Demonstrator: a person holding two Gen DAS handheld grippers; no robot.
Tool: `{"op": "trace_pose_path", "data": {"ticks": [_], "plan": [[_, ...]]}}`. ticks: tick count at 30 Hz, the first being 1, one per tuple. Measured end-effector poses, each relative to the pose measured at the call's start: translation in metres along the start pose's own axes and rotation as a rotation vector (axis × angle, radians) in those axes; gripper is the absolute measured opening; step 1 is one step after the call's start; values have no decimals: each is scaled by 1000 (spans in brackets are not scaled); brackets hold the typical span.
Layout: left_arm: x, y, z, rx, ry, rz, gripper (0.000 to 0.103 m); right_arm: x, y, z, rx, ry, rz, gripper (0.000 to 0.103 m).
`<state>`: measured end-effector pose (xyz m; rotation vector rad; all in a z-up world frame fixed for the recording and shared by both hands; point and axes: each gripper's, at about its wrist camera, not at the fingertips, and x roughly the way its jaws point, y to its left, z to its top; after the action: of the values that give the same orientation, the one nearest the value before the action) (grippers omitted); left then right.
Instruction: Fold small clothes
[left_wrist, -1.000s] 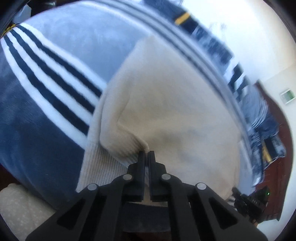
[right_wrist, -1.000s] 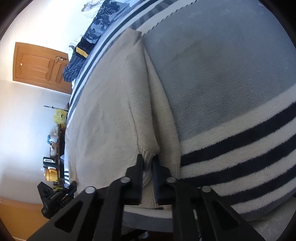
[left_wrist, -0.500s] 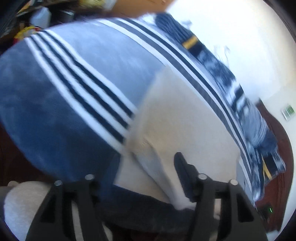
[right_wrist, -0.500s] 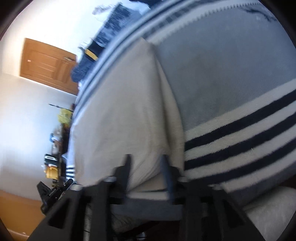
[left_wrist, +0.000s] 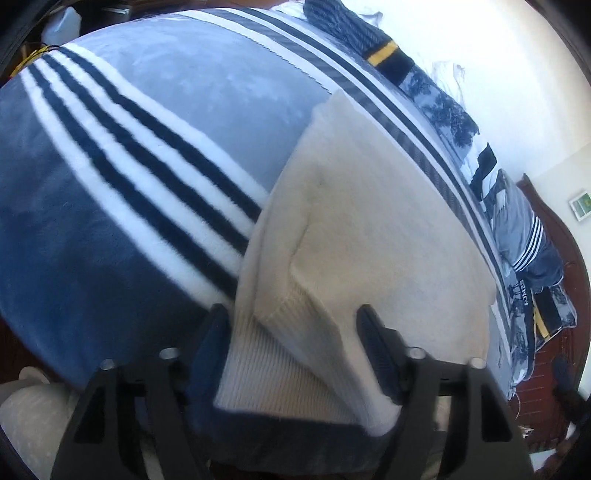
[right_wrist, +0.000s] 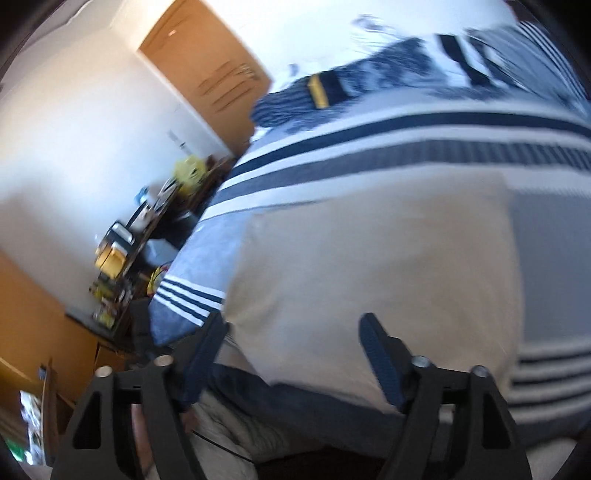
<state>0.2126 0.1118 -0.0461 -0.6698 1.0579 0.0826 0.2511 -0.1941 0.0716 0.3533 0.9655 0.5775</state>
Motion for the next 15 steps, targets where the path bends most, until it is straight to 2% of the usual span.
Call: {"op": "trace_pose_path", "data": {"ticks": [1,3,7,9,10,13,15], "plan": [[2,1,1,0,4,-6,29,12,8,10,2,12,25,89],[4,5,2,-29,29,-47,16,33,19,24,2,48,36,89],[3,15,4,-76,48,-120,14,86,39,54,-52,139,-21,89],[11,26,6,-135,103,-189,14,107,43,62,-51,154,-57,89],[17,33,6,-182,146,-232,14,122,47,68,-28,174,-46,89],[26,51,7,-304,204,-322,14,169,60,76,-22,297,17,87],[28,58,6,-353,219,-354,14,199,72,76,-53,363,-2,87]]}}
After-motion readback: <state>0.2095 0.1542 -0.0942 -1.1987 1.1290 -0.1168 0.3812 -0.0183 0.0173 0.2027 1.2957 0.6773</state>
